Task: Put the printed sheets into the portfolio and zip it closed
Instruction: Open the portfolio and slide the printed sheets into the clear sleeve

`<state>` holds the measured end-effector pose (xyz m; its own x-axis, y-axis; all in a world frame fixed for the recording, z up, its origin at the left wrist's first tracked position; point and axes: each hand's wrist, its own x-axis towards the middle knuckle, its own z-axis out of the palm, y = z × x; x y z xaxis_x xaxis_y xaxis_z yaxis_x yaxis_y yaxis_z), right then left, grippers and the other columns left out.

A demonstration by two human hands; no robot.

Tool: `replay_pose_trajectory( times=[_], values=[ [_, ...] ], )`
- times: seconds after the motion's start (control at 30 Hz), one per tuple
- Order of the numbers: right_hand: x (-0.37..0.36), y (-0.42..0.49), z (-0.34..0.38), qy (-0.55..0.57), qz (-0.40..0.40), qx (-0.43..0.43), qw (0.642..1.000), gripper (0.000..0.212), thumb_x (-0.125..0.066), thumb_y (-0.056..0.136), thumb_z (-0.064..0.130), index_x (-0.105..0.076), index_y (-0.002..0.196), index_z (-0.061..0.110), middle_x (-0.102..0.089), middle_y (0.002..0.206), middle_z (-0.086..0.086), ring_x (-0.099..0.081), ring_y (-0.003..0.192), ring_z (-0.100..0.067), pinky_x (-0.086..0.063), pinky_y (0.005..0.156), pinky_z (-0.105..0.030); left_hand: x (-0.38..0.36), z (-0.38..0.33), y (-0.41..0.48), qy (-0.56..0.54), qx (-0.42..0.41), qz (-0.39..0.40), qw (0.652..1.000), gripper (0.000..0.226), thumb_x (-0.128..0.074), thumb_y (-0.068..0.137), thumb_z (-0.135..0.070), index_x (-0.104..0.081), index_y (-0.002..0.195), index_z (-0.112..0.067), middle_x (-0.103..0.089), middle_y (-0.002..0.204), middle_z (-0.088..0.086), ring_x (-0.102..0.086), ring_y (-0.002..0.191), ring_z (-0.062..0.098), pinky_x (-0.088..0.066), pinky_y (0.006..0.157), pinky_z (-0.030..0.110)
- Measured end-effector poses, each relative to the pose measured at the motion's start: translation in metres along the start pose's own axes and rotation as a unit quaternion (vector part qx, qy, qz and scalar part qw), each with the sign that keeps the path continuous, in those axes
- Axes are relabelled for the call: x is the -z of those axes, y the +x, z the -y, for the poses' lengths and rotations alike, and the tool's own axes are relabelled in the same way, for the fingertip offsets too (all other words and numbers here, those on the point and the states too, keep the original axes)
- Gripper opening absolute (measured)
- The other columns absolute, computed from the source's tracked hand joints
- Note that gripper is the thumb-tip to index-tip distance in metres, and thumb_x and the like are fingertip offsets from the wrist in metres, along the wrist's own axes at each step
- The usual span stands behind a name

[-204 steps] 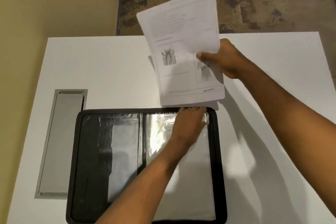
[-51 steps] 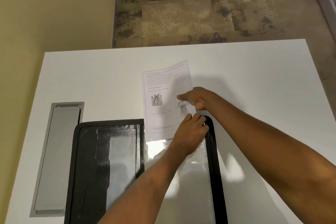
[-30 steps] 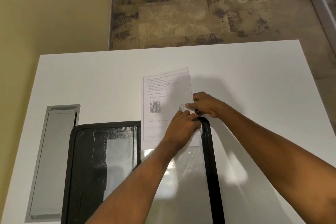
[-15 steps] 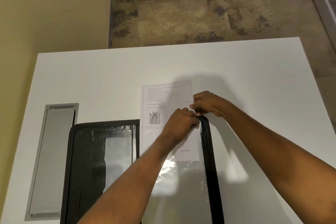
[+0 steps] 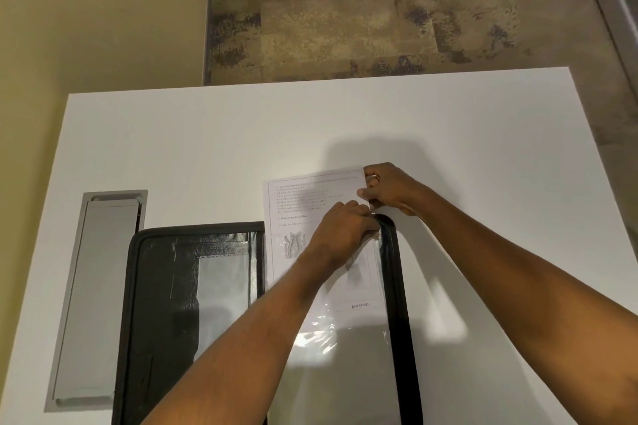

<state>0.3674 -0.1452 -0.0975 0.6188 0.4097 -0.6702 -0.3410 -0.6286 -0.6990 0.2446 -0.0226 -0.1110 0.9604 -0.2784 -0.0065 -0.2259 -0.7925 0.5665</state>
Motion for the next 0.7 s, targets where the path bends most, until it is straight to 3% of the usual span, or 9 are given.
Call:
replay_pose_trajectory(
  times=[0.17, 0.33, 0.5, 0.6, 0.7],
  values=[
    [-0.002, -0.008, -0.006, -0.08, 0.057, -0.011, 0.995, 0.031, -0.082, 0.079, 0.003, -0.076, 0.109, 0.009, -0.078, 0.103, -0.011, -0.075, 0.094, -0.032, -0.064, 0.085, -0.047, -0.002, -0.005, -0.004, -0.008, 0.018, -0.008, 1.0, 0.009, -0.073, 0.092, -0.015, -0.081, 0.09, -0.018, -0.074, 0.089, 0.0, -0.056, 0.076, 0.017, -0.026, 0.071, 0.027],
    [-0.007, 0.012, 0.009, -0.098, -0.038, 0.056, 0.993, 0.02, -0.075, 0.09, 0.016, -0.076, 0.11, 0.012, -0.073, 0.111, -0.005, -0.066, 0.104, -0.021, -0.057, 0.092, -0.04, 0.0, -0.002, -0.014, 0.009, 0.039, -0.006, 0.999, 0.012, -0.069, 0.096, -0.026, -0.078, 0.101, -0.021, -0.073, 0.096, -0.001, -0.059, 0.086, 0.019, -0.029, 0.074, 0.03],
    [-0.017, 0.017, 0.025, -0.24, 0.005, 0.126, 0.962, 0.022, -0.064, 0.095, 0.005, -0.08, 0.108, 0.014, -0.075, 0.114, -0.008, -0.068, 0.106, -0.021, -0.055, 0.098, -0.038, 0.006, 0.012, -0.026, 0.035, 0.085, -0.004, 0.996, 0.011, -0.068, 0.096, -0.028, -0.075, 0.1, -0.021, -0.073, 0.1, -0.003, -0.061, 0.091, 0.018, -0.04, 0.078, 0.034],
    [-0.019, 0.015, 0.027, -0.284, 0.033, 0.125, 0.95, 0.027, -0.061, 0.093, 0.002, -0.08, 0.104, 0.016, -0.075, 0.111, -0.006, -0.068, 0.099, -0.021, -0.057, 0.093, -0.04, 0.011, 0.021, -0.033, 0.033, 0.085, 0.018, 0.996, 0.012, -0.065, 0.097, -0.025, -0.076, 0.098, -0.022, -0.073, 0.098, -0.003, -0.06, 0.091, 0.019, -0.036, 0.077, 0.032],
    [-0.023, 0.01, 0.031, -0.344, 0.11, 0.096, 0.927, 0.022, -0.064, 0.09, 0.005, -0.081, 0.1, 0.017, -0.072, 0.095, 0.005, -0.063, 0.084, -0.012, -0.055, 0.081, -0.036, 0.014, 0.024, -0.036, 0.021, 0.093, 0.024, 0.995, 0.011, -0.066, 0.094, -0.026, -0.076, 0.091, -0.023, -0.072, 0.093, -0.004, -0.06, 0.088, 0.02, -0.034, 0.074, 0.031]
  ],
)
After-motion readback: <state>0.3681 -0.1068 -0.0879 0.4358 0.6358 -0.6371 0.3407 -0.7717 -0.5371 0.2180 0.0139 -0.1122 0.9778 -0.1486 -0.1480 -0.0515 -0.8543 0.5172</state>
